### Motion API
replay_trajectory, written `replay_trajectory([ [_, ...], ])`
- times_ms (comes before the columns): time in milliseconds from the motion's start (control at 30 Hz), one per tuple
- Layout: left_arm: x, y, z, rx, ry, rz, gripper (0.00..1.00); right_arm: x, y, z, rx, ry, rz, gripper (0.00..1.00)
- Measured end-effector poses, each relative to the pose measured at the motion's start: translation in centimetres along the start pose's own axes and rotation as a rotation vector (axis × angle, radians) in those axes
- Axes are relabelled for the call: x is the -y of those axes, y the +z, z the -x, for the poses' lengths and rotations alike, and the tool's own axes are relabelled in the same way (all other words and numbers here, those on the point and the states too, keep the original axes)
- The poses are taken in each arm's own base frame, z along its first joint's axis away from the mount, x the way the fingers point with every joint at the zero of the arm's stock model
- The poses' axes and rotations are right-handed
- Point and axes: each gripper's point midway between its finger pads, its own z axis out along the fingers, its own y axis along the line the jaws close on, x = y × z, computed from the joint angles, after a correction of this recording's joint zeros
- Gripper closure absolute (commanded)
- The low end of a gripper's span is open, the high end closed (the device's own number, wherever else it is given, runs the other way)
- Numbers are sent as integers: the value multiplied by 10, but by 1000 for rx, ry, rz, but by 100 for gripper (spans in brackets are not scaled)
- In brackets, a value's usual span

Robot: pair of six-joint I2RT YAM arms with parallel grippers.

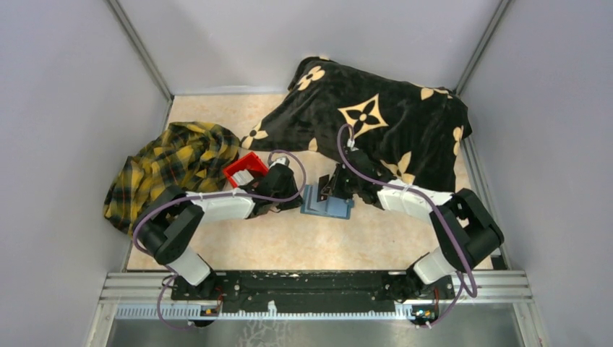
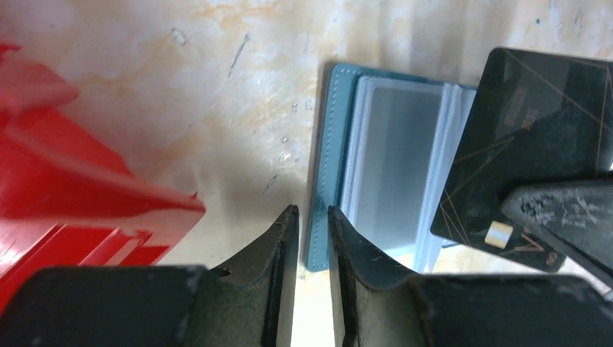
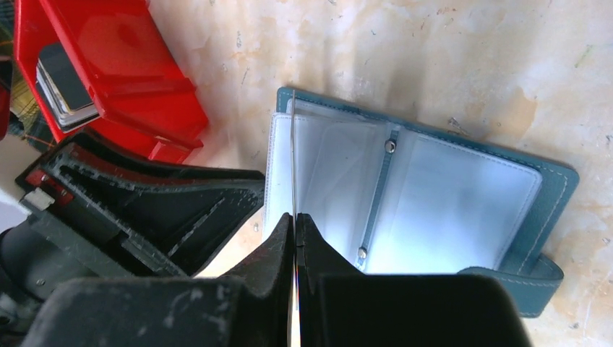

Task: Put the credit cards into the card holder
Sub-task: Turn over the card slot in the card holder, then insert the credit card into the card holder.

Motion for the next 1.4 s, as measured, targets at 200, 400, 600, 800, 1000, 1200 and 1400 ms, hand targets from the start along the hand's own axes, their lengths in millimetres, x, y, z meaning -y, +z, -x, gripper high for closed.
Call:
replay_trajectory([
  [200, -11, -11, -6, -9, 7, 32, 70, 4, 15, -7, -26, 3, 8, 100],
  [400, -25, -24, -10, -21, 22, 88, 70, 6, 25, -10, -34, 5, 22, 100],
  [600, -21, -34, -6, -15, 33, 68, 69, 10, 28, -16, -39, 13, 34, 100],
  [800, -3, -34, -7, -29, 41, -17, 70, 9, 29, -16, -31, 10, 49, 100],
  [1000, 10, -24, -15, -65, 57, -65, 71, 8, 29, -16, -30, 9, 55, 100],
  [1200, 20, -13, -22, -93, 69, -81, 71, 9, 29, -16, -29, 8, 57, 100],
  [1400, 28, -5, -19, -95, 78, -75, 71, 8, 30, -16, -30, 7, 62, 100],
])
